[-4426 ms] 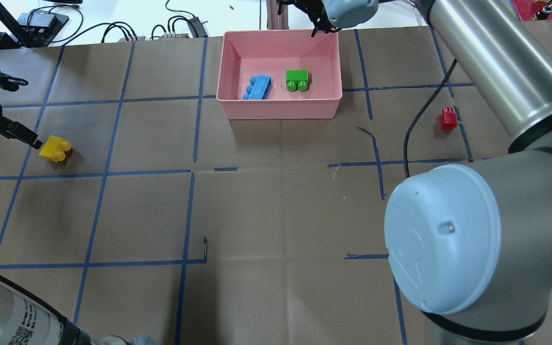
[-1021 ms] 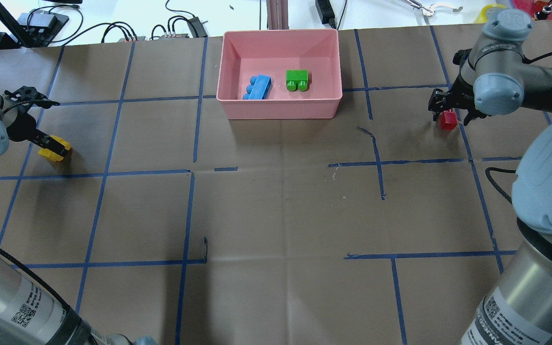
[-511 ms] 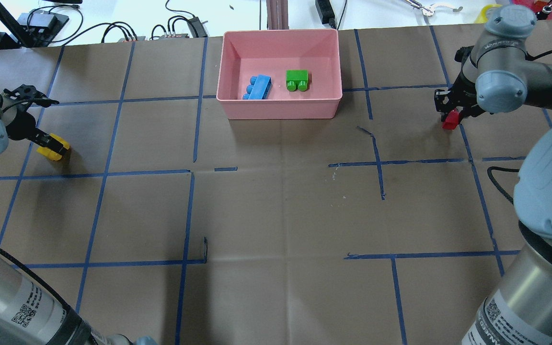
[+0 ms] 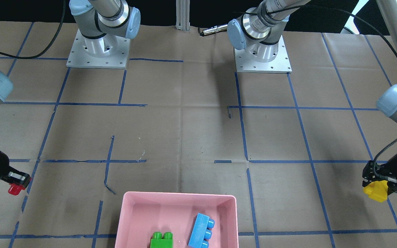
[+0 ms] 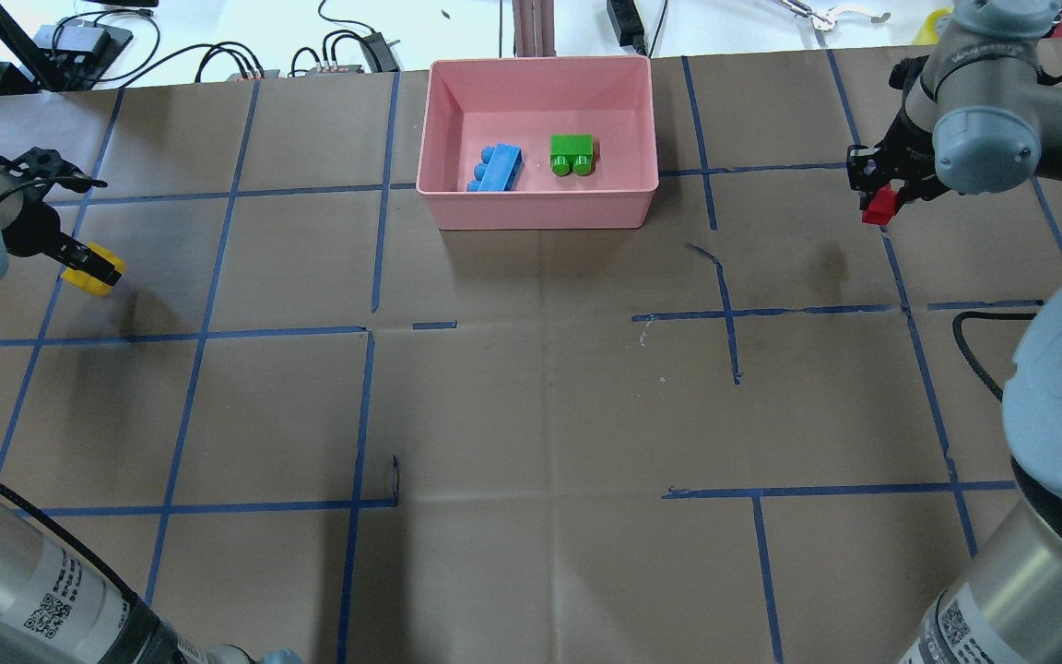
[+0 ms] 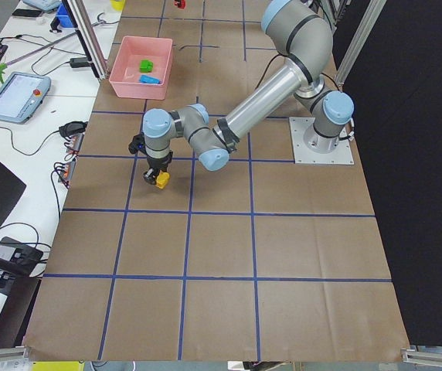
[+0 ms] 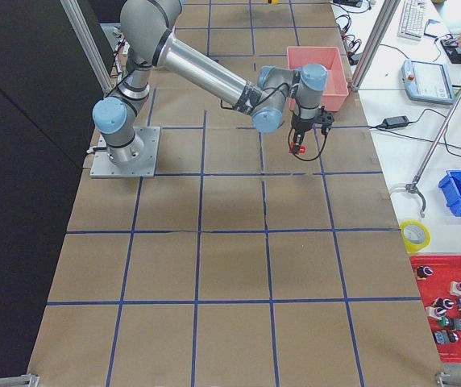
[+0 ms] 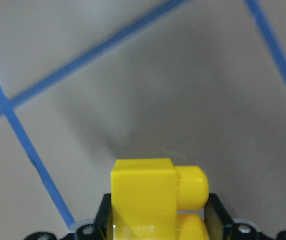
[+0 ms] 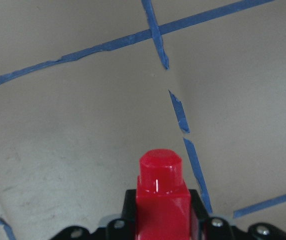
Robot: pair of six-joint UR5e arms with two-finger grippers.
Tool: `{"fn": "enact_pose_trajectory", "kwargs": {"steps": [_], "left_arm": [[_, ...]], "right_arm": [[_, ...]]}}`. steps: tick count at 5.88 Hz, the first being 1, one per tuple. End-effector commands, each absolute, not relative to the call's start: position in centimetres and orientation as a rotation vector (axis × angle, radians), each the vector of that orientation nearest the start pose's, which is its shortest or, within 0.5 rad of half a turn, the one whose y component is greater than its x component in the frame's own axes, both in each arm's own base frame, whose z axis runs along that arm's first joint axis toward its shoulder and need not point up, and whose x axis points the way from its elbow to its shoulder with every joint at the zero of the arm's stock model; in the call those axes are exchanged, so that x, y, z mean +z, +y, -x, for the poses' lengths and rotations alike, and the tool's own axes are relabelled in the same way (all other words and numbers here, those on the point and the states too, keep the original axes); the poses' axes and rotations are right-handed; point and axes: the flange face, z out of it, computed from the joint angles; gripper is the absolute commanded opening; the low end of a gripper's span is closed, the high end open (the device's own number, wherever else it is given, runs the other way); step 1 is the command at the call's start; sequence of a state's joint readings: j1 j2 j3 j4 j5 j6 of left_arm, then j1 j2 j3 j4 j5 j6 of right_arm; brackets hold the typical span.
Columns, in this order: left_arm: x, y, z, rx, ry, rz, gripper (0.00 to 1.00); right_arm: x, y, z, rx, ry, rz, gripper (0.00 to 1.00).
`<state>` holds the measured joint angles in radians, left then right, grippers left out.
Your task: Put all blocks into box
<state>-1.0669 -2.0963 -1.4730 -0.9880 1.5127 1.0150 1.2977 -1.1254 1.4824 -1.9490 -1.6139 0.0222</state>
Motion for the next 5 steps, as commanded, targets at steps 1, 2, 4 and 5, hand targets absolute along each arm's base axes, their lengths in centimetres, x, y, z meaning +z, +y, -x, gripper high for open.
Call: {"fn": "enact_pose_trajectory", "kwargs": {"steps": [1, 2, 4, 5], "left_arm": [[37.4, -71.9, -10.0, -0.277, 3.034, -0.594, 0.19], [39.0, -73.1, -3.5, -0.299, 3.085, -0.434, 0.19], [37.3, -74.0, 9.3, -0.342, 3.335, -0.076, 0.19], [35.5, -74.7, 14.4, -0.389, 3.397, -0.032, 0.19]], "right_arm": [[35.9, -66.2, 1.3, -0.034, 3.148, -0.463, 0.06], [37.6, -66.3, -1.1, -0.088, 3.133, -0.478, 0.06], [39.2, -66.7, -3.4, -0.134, 3.075, -0.508, 0.05], [39.3, -66.7, -3.5, -0.137, 3.058, -0.56, 0.05]]}}
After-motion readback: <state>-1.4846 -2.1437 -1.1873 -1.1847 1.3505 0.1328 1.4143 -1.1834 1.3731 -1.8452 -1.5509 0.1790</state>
